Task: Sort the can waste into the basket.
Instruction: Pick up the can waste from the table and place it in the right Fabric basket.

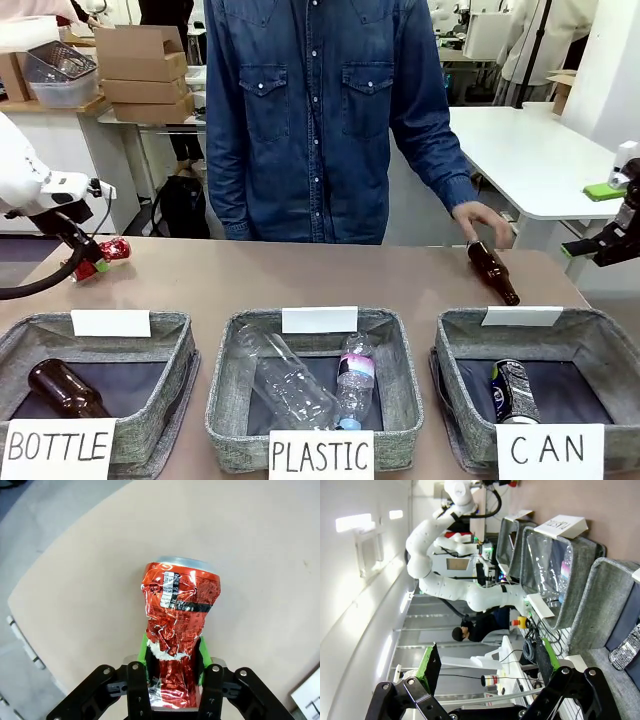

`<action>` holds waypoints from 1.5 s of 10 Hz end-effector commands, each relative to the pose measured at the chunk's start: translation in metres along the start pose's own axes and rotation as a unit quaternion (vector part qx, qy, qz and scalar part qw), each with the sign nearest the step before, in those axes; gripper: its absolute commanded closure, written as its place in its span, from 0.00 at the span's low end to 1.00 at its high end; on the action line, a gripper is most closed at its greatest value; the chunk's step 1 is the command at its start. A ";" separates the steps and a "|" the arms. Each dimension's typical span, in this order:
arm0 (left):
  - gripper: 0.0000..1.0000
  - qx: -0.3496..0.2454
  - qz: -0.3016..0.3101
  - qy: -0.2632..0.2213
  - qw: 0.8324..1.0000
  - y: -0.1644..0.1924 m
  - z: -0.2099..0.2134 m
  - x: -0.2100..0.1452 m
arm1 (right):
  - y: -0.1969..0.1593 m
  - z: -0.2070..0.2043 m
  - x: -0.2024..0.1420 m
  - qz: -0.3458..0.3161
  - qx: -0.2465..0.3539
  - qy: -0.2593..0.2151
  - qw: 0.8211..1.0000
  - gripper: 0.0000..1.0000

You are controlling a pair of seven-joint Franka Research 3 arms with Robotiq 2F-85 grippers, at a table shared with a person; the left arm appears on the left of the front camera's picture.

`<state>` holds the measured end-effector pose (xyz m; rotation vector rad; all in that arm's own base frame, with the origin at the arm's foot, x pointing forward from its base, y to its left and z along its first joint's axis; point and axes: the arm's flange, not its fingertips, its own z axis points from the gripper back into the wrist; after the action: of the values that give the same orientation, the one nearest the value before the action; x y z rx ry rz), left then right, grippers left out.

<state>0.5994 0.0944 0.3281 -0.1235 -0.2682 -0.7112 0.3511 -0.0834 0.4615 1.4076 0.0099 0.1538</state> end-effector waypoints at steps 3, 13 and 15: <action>1.00 -0.121 -0.121 -0.101 0.980 -0.095 0.176 -0.071 | 0.001 0.002 -0.002 0.009 0.000 0.004 1.000 0.00; 1.00 -0.248 -0.334 -0.143 0.898 -0.200 0.235 -0.158 | 0.001 0.002 -0.002 0.009 0.000 0.004 1.000 0.00; 0.59 -0.249 -0.340 -0.140 0.896 -0.198 0.233 -0.162 | 0.001 0.002 -0.002 0.009 0.000 0.004 1.000 0.00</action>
<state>0.3051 0.0938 0.5101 -0.6485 -0.4059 -1.4596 0.3510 -0.0839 0.4618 1.4076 0.0088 0.1536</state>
